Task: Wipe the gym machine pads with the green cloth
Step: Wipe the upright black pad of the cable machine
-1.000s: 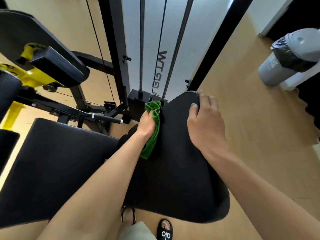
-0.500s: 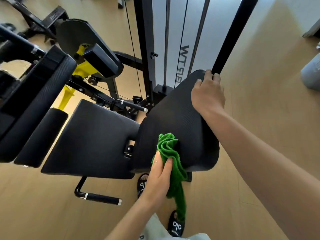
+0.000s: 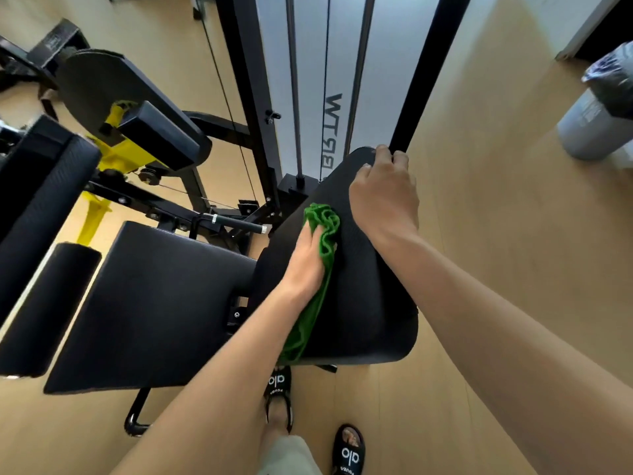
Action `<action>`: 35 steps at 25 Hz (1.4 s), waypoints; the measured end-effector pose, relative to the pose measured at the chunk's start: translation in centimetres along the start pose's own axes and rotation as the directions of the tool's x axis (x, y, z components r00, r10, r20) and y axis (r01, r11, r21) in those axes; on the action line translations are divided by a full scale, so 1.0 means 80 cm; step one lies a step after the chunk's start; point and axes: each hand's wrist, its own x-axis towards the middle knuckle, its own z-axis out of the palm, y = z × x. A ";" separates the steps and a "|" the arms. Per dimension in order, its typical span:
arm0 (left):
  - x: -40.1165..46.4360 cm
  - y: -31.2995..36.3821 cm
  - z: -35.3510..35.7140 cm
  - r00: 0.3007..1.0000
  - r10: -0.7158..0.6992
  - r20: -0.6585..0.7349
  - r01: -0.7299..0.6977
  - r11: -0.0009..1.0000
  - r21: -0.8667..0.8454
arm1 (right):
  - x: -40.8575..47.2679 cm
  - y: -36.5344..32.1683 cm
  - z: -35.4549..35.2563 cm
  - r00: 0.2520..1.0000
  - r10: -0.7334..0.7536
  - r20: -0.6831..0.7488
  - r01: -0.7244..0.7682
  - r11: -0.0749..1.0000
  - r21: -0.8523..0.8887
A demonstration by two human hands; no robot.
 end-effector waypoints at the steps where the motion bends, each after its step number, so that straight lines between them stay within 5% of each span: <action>1: 0.010 0.012 0.003 1.000 -0.011 -0.002 0.011 0.999 0.033 | -0.001 0.000 -0.002 1.000 -0.017 0.011 0.016 1.000 0.003; 6: -0.073 0.030 0.018 0.998 0.049 0.043 -0.049 0.999 0.003 | -0.004 0.000 -0.011 0.992 0.121 0.030 -0.124 0.940 0.318; 10: -0.192 0.021 0.034 0.939 0.305 0.162 -0.318 0.946 0.065 | -0.039 0.012 -0.050 0.979 0.156 0.129 -0.203 0.728 0.655; 14: -0.195 0.019 0.043 0.817 0.500 0.285 -0.560 0.575 0.596 | -0.116 0.039 -0.087 0.995 0.076 0.065 -0.097 0.566 0.819; 17: -0.154 0.038 0.048 0.837 0.444 0.320 -0.524 0.482 0.702 | -0.164 0.067 -0.099 0.997 0.057 -0.047 -0.002 0.654 0.756; 19: -0.144 0.057 0.051 0.849 0.395 0.351 -0.525 0.556 0.644 | -0.191 0.074 -0.094 0.998 -0.017 -0.054 0.049 0.732 0.679; 21: -0.145 0.074 0.044 0.902 0.264 0.342 -0.362 0.894 0.264 | -0.214 0.068 -0.076 0.988 -0.124 -0.092 0.154 0.801 0.579; 22: -0.146 0.079 0.038 0.913 0.190 0.362 -0.222 0.974 0.048 | -0.223 0.062 -0.065 0.975 -0.181 -0.127 0.219 0.859 0.463; 25: -0.143 0.079 0.017 0.937 0.201 0.285 -0.122 0.954 -0.272 | -0.239 0.053 -0.033 0.940 -0.312 -0.137 0.327 0.939 0.105; 29: -0.123 0.084 0.002 0.971 0.233 -0.048 -0.238 0.960 -0.147 | -0.223 0.053 -0.017 0.947 -0.317 -0.045 0.311 0.945 -0.103; 35: -0.102 0.081 -0.006 0.973 0.229 -0.014 -0.228 0.973 0.044 | -0.149 0.045 -0.030 0.973 -0.213 0.086 0.205 0.974 0.094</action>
